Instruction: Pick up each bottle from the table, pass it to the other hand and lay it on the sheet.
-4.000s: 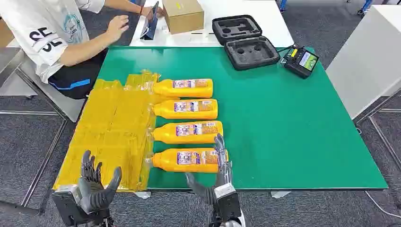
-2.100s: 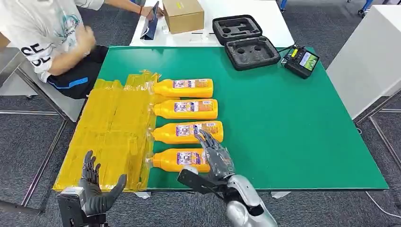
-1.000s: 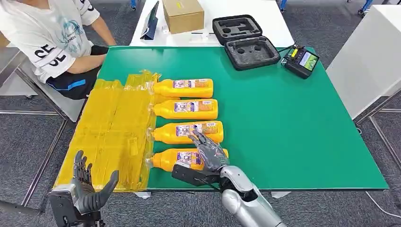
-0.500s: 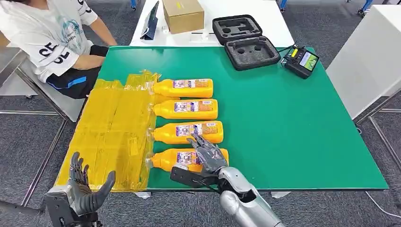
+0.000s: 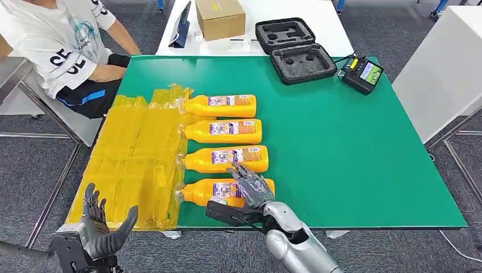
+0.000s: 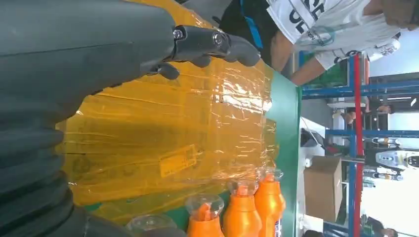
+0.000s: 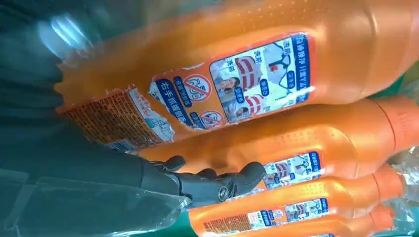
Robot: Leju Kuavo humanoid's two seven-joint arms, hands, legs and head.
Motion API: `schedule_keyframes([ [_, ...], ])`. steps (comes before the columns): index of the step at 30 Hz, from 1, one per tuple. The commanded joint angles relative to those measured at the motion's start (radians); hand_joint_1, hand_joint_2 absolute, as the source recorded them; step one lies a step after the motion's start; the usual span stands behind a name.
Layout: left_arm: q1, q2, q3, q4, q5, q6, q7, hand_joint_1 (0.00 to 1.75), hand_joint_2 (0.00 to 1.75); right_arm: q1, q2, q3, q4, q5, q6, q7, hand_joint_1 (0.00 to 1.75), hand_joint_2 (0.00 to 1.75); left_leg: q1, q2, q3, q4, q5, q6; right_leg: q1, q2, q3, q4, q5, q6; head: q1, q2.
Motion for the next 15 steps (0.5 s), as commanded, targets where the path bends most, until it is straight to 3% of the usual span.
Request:
schedule_keyframes([
  [1,-0.007,-0.017,0.023,0.011,-0.001,0.001,0.009,0.00,1.75,-0.024,-0.008,0.016,0.083,0.009,0.021,0.030,0.99,1.75,0.000,-0.001,0.006,-0.001,-0.002,0.000,0.000,0.000,0.006,-0.001,-0.002,0.000,0.000,0.000],
  [2,-0.006,-0.017,0.023,0.010,-0.001,0.001,0.009,0.00,1.75,-0.023,-0.008,0.016,0.084,0.009,0.021,0.030,1.34,1.75,0.000,-0.001,0.007,-0.001,-0.002,0.000,0.000,0.001,0.007,-0.001,-0.002,0.000,0.000,0.000],
  [6,-0.001,-0.022,0.032,0.000,-0.002,-0.006,0.015,0.00,1.75,-0.025,-0.008,0.017,0.094,0.011,0.035,0.036,1.59,1.75,0.000,-0.001,0.005,-0.001,-0.001,0.000,0.000,0.000,0.005,-0.001,-0.001,0.000,0.000,0.000],
  [7,-0.001,-0.023,0.033,-0.001,-0.002,-0.006,0.015,0.00,1.75,-0.025,-0.008,0.017,0.095,0.013,0.036,0.038,1.75,1.75,0.000,0.000,0.003,-0.001,-0.001,0.000,0.000,0.000,0.003,-0.001,-0.001,0.000,0.000,0.000],
  [15,-0.003,-0.028,0.043,-0.004,-0.002,-0.011,0.017,0.00,1.75,-0.037,-0.010,0.022,0.114,0.017,0.055,0.044,1.75,1.75,0.000,-0.001,0.004,-0.001,-0.001,0.000,0.000,0.000,0.004,-0.001,-0.001,0.000,0.000,0.000],
])
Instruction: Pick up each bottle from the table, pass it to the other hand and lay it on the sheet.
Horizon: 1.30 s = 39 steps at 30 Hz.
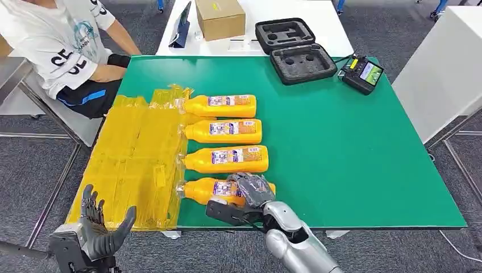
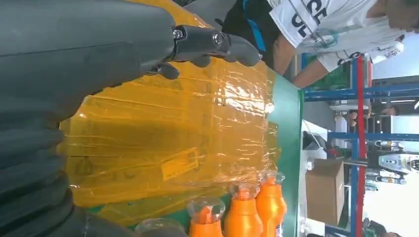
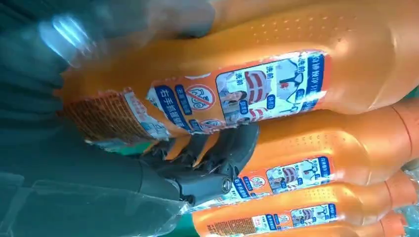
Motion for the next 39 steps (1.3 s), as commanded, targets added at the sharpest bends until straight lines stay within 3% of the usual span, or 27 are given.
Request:
schedule_keyframes([
  [1,-0.010,-0.017,0.030,0.007,0.002,-0.004,0.006,0.00,1.75,-0.029,-0.011,0.021,0.099,-0.002,0.019,0.011,1.75,1.75,0.000,-0.001,0.006,-0.001,-0.002,0.000,0.000,0.000,0.006,-0.001,-0.002,0.000,0.000,0.000],
  [14,-0.019,-0.003,0.023,0.022,0.017,-0.007,0.009,0.00,1.75,-0.078,-0.017,0.077,0.234,-0.042,0.090,-0.039,1.75,1.75,0.000,0.000,0.010,-0.002,-0.002,-0.001,0.000,0.001,0.009,-0.002,-0.001,-0.001,0.000,0.000],
  [27,-0.022,0.007,0.014,0.030,0.023,0.000,0.010,0.00,1.75,-0.065,-0.041,0.094,0.231,-0.042,0.093,-0.042,1.75,1.75,0.001,0.002,0.020,-0.003,-0.004,-0.004,0.000,0.002,0.018,-0.003,-0.002,-0.002,0.000,0.000],
  [28,-0.018,0.006,0.016,0.028,0.026,0.005,0.010,0.00,1.75,-0.067,-0.044,0.100,0.235,-0.041,0.097,-0.044,1.45,1.75,0.000,0.001,0.021,-0.003,-0.004,-0.004,0.000,0.002,0.018,-0.003,-0.002,-0.002,0.000,0.000],
  [29,-0.013,0.000,0.019,0.026,0.028,0.012,0.009,0.00,1.75,-0.075,-0.044,0.108,0.245,-0.038,0.098,-0.051,0.96,1.75,0.001,0.003,0.021,-0.002,-0.005,-0.004,0.000,0.003,0.018,-0.002,-0.002,-0.002,0.000,0.000],
  [30,-0.010,-0.004,0.020,0.025,0.031,0.016,0.006,0.00,1.75,-0.085,-0.039,0.110,0.255,-0.037,0.098,-0.054,0.65,1.75,0.001,0.003,0.022,-0.002,-0.005,-0.003,0.000,0.003,0.019,-0.002,-0.002,-0.001,0.000,0.000],
  [31,-0.007,-0.007,0.021,0.022,0.033,0.018,0.002,0.00,1.75,-0.097,-0.035,0.116,0.274,-0.033,0.097,-0.057,0.16,1.75,0.001,0.003,0.022,-0.002,-0.005,-0.003,0.000,0.003,0.019,-0.003,-0.002,-0.001,0.000,0.000],
  [34,-0.009,-0.008,0.021,0.022,0.033,0.019,0.001,0.00,1.75,-0.103,-0.032,0.116,0.279,-0.033,0.098,-0.057,0.00,1.75,0.000,0.004,0.023,-0.003,-0.005,-0.003,0.000,0.004,0.020,-0.003,-0.002,-0.001,0.000,0.000],
  [39,-0.012,-0.007,0.021,0.021,0.033,0.020,0.001,0.00,1.75,-0.106,-0.031,0.116,0.280,-0.033,0.098,-0.056,0.00,1.75,0.001,0.002,0.022,-0.002,-0.005,-0.003,0.000,0.002,0.020,-0.002,-0.003,-0.001,0.000,0.000],
])
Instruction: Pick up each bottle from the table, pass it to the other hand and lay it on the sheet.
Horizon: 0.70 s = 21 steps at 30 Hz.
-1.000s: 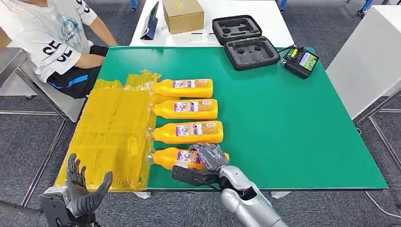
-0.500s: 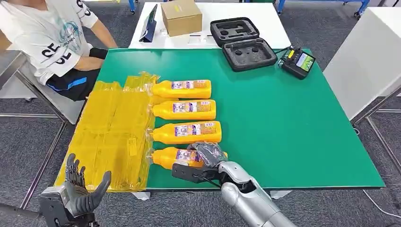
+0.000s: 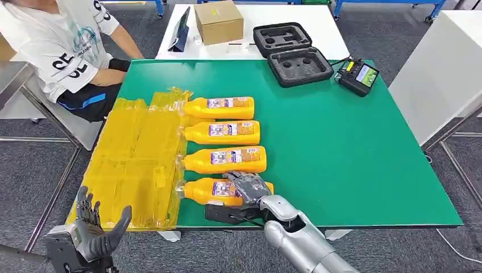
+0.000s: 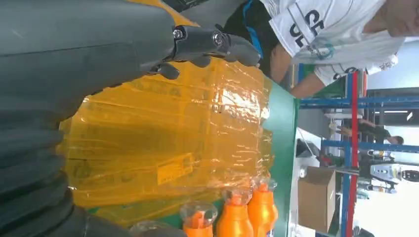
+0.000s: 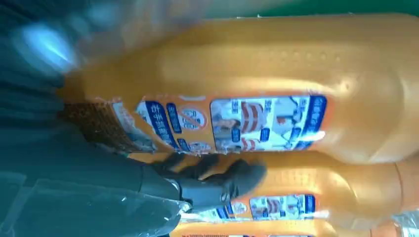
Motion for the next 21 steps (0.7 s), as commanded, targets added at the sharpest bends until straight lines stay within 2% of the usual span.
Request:
schedule_keyframes([
  [1,-0.013,-0.004,0.008,0.028,0.004,0.002,-0.001,0.00,1.75,0.002,-0.022,0.045,0.119,-0.002,0.019,0.003,0.00,1.75,0.000,-0.004,0.002,-0.002,0.001,0.001,0.000,-0.003,0.003,-0.002,-0.001,0.000,0.000,0.000],
  [10,-0.004,-0.004,0.014,0.029,0.003,0.004,-0.001,0.00,1.75,0.002,-0.026,0.046,0.131,0.000,0.018,0.002,0.02,1.75,-0.001,-0.003,0.003,-0.002,0.000,0.003,0.000,-0.002,0.004,-0.002,-0.001,0.001,0.000,0.000],
  [11,0.005,-0.012,0.017,0.021,0.004,0.008,-0.001,0.00,1.75,0.003,-0.028,0.048,0.140,-0.001,0.017,-0.003,0.16,1.75,0.000,-0.004,0.003,-0.002,0.000,0.002,0.000,-0.003,0.005,-0.003,-0.001,0.000,0.000,0.000],
  [12,0.005,-0.012,0.017,0.021,0.004,0.008,-0.001,0.00,1.75,0.003,-0.028,0.048,0.140,-0.001,0.017,-0.003,1.48,1.75,-0.001,-0.003,0.003,-0.002,-0.001,0.002,0.000,-0.002,0.004,-0.002,-0.001,0.001,0.000,0.000],
  [13,0.009,-0.016,0.021,0.018,0.007,0.006,-0.002,0.00,1.75,0.002,-0.028,0.048,0.147,-0.005,0.013,-0.010,1.69,1.75,0.000,-0.004,0.003,-0.003,-0.001,0.002,0.000,-0.003,0.005,-0.003,-0.001,0.000,0.000,0.000],
  [14,0.010,-0.018,0.022,0.017,0.007,0.005,-0.003,0.00,1.75,0.002,-0.029,0.047,0.148,-0.006,0.011,-0.011,1.75,1.75,0.000,-0.003,0.003,-0.002,-0.001,0.002,0.000,-0.002,0.005,-0.003,-0.001,0.001,0.000,0.000],
  [21,0.005,-0.027,0.035,0.024,0.002,-0.011,-0.006,0.00,1.75,0.010,-0.020,0.013,0.118,-0.117,0.005,-0.113,1.75,1.75,0.000,-0.004,0.005,-0.001,-0.001,0.002,0.000,-0.003,0.005,-0.002,-0.003,0.000,0.000,0.000],
])
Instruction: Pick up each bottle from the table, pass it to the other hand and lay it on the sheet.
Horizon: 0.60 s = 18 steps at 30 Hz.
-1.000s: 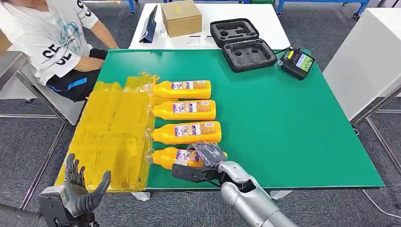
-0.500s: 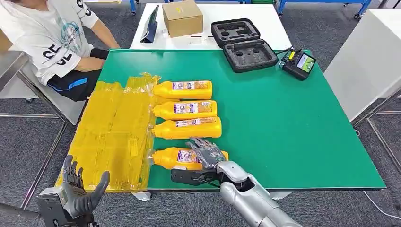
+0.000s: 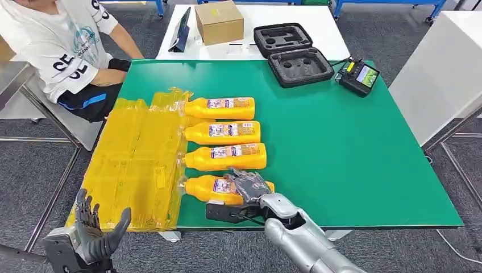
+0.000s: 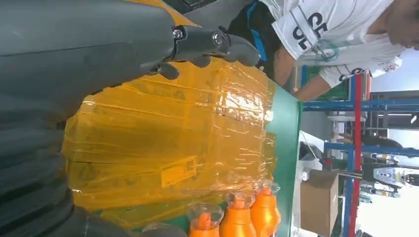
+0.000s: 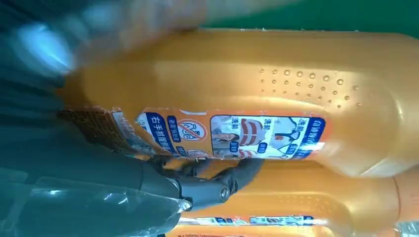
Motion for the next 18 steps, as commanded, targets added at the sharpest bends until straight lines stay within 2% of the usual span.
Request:
schedule_keyframes([
  [1,-0.013,-0.022,0.031,0.028,-0.004,-0.013,-0.003,0.00,1.75,0.032,-0.020,-0.001,0.074,-0.104,0.012,-0.088,1.75,1.75,0.000,-0.004,0.002,-0.002,0.000,0.000,0.000,-0.003,0.003,-0.002,-0.001,0.000,0.000,0.000],
  [4,-0.013,-0.022,0.031,0.028,-0.004,-0.013,-0.003,0.00,1.75,0.032,-0.020,-0.001,0.074,-0.104,0.012,-0.088,1.75,1.75,0.000,-0.004,0.003,-0.002,-0.002,-0.001,0.000,-0.003,0.002,-0.002,-0.001,-0.001,0.000,0.000],
  [7,-0.023,-0.022,0.033,0.036,0.001,-0.016,-0.005,0.00,1.75,0.037,-0.018,-0.015,0.043,-0.182,0.024,-0.153,1.75,1.75,0.001,-0.002,0.005,-0.001,-0.002,0.001,0.000,-0.002,0.007,-0.002,-0.001,-0.001,0.000,0.000],
  [10,-0.037,-0.020,0.031,0.053,0.006,-0.020,-0.013,0.00,1.75,0.066,-0.016,-0.044,-0.042,-0.301,0.024,-0.277,1.75,1.75,0.000,-0.003,0.006,-0.002,-0.002,0.001,0.000,-0.003,0.008,-0.002,-0.002,-0.001,0.000,0.000],
  [12,-0.052,-0.014,0.024,0.074,0.016,-0.019,-0.024,0.00,1.75,0.089,-0.006,-0.073,-0.122,-0.386,0.001,-0.416,1.75,1.75,0.001,-0.002,0.006,-0.002,-0.003,-0.001,0.000,-0.001,0.007,-0.002,-0.002,-0.001,0.000,0.000],
  [13,-0.058,-0.012,0.021,0.080,0.020,-0.017,-0.029,0.00,1.75,0.093,-0.003,-0.076,-0.161,-0.404,0.000,-0.435,1.75,1.75,0.000,0.000,0.006,-0.001,-0.003,-0.001,0.000,0.000,0.006,-0.001,-0.002,-0.001,0.000,0.000],
  [14,-0.062,-0.011,0.018,0.084,0.025,-0.013,-0.032,0.00,1.75,0.114,0.017,-0.110,-0.227,-0.462,-0.031,-0.504,1.75,1.75,0.000,-0.001,0.005,-0.002,-0.003,-0.001,0.000,-0.001,0.006,-0.001,-0.002,-0.002,0.000,0.000],
  [18,-0.043,-0.021,0.009,0.069,0.036,0.006,-0.041,0.00,1.75,0.195,0.050,-0.153,-0.411,-0.570,-0.115,-0.596,1.75,1.75,0.000,-0.002,-0.004,0.000,-0.001,0.000,0.000,-0.001,-0.001,0.001,-0.002,-0.001,0.000,0.000],
])
